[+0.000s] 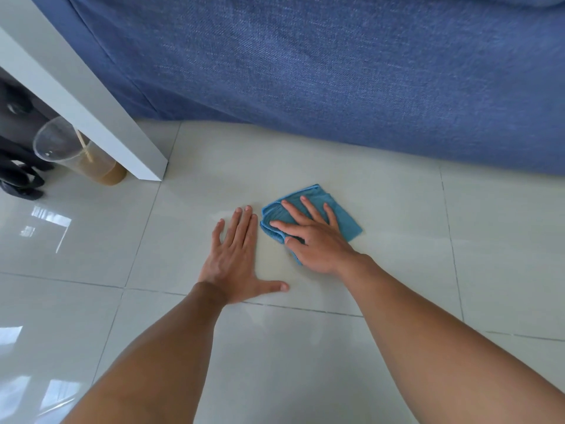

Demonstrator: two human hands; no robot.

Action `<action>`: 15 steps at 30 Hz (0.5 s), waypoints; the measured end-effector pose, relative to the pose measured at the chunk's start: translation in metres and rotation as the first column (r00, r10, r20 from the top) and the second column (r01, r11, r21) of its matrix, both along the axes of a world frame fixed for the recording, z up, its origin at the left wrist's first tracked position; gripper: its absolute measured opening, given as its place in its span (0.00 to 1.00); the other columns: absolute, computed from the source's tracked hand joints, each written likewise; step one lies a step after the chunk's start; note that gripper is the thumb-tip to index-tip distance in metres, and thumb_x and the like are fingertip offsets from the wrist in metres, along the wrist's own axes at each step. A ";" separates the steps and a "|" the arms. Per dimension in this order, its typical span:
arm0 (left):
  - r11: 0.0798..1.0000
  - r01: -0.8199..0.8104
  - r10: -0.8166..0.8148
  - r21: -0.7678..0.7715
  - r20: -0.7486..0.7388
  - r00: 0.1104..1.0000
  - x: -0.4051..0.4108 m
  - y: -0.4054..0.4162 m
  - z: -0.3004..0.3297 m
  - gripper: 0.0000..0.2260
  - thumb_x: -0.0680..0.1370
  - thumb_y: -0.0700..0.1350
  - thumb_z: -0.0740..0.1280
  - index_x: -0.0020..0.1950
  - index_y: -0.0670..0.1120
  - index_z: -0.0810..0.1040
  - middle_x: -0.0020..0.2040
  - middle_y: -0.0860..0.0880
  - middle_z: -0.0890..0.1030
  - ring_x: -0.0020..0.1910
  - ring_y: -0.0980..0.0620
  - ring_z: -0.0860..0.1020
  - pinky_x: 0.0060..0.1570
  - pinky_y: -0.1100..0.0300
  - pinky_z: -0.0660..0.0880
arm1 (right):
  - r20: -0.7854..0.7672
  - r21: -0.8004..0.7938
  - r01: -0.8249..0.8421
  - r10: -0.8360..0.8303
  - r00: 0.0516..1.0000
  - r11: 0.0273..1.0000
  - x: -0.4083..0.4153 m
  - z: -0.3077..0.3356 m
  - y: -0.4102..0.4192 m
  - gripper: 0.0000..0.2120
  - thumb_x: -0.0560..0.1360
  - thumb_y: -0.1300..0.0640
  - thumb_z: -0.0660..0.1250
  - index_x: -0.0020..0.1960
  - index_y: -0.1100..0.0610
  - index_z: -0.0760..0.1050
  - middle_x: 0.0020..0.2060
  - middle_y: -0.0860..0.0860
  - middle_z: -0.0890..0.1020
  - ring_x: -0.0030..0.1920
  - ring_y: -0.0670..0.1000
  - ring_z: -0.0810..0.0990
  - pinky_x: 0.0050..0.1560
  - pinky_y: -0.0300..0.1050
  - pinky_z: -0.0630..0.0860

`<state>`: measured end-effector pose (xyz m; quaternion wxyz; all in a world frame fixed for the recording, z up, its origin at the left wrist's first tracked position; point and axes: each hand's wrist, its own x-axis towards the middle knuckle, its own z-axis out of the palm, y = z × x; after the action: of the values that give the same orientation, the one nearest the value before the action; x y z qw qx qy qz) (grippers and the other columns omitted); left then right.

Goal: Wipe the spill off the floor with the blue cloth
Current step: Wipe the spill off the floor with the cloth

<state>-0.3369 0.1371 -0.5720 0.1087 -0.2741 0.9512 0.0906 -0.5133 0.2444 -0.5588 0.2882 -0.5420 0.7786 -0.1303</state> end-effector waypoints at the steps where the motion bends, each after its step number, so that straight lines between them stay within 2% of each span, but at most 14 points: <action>1: 1.000 -0.001 0.001 -0.002 -0.001 1.000 0.000 0.000 0.000 0.68 0.58 0.86 0.53 0.81 0.38 0.47 0.82 0.41 0.45 0.81 0.45 0.42 0.78 0.40 0.44 | 0.019 -0.016 0.001 -0.001 1.000 1.000 0.001 0.000 0.002 0.22 0.82 0.49 0.52 0.74 0.33 0.66 0.81 0.38 0.51 0.81 0.45 0.39 0.77 0.57 0.30; 5: 1.000 -0.008 0.008 -0.003 0.005 1.000 0.000 0.001 0.000 0.68 0.58 0.86 0.53 0.81 0.38 0.46 0.83 0.42 0.45 0.81 0.45 0.42 0.78 0.41 0.44 | 0.082 -0.059 -0.028 0.033 0.996 0.998 0.001 0.004 0.015 0.19 0.82 0.50 0.57 0.68 0.37 0.76 0.80 0.37 0.58 0.81 0.43 0.42 0.77 0.52 0.29; 8: 1.000 -0.015 0.015 0.001 0.011 1.000 -0.001 0.002 0.001 0.68 0.58 0.87 0.53 0.81 0.38 0.45 0.83 0.42 0.44 0.81 0.46 0.41 0.78 0.41 0.43 | 0.137 -0.096 -0.013 0.026 0.990 0.995 -0.003 0.004 0.031 0.16 0.81 0.50 0.60 0.62 0.39 0.81 0.78 0.37 0.64 0.81 0.41 0.47 0.79 0.54 0.34; 13: 0.999 -0.034 0.034 0.026 -0.013 0.999 0.000 0.003 0.003 0.68 0.56 0.86 0.53 0.81 0.39 0.44 0.83 0.43 0.43 0.81 0.47 0.40 0.78 0.42 0.41 | 0.182 -0.136 0.108 -0.082 0.980 0.985 -0.003 0.003 0.062 0.15 0.78 0.52 0.61 0.53 0.43 0.86 0.73 0.37 0.72 0.79 0.38 0.54 0.79 0.52 0.38; 15: 0.998 -0.044 0.045 0.035 -0.025 0.999 -0.001 0.003 0.004 0.68 0.56 0.86 0.54 0.81 0.40 0.44 0.83 0.44 0.43 0.81 0.47 0.40 0.78 0.42 0.41 | 0.200 -0.173 0.216 -0.180 0.963 0.961 -0.006 0.002 0.079 0.16 0.77 0.50 0.60 0.51 0.46 0.87 0.71 0.41 0.75 0.77 0.39 0.60 0.80 0.53 0.45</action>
<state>-0.3376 0.1402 -0.5683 0.0991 -0.2919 0.9446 0.1127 -0.5192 0.3238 -0.5569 0.2897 -0.4721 0.7831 -0.2827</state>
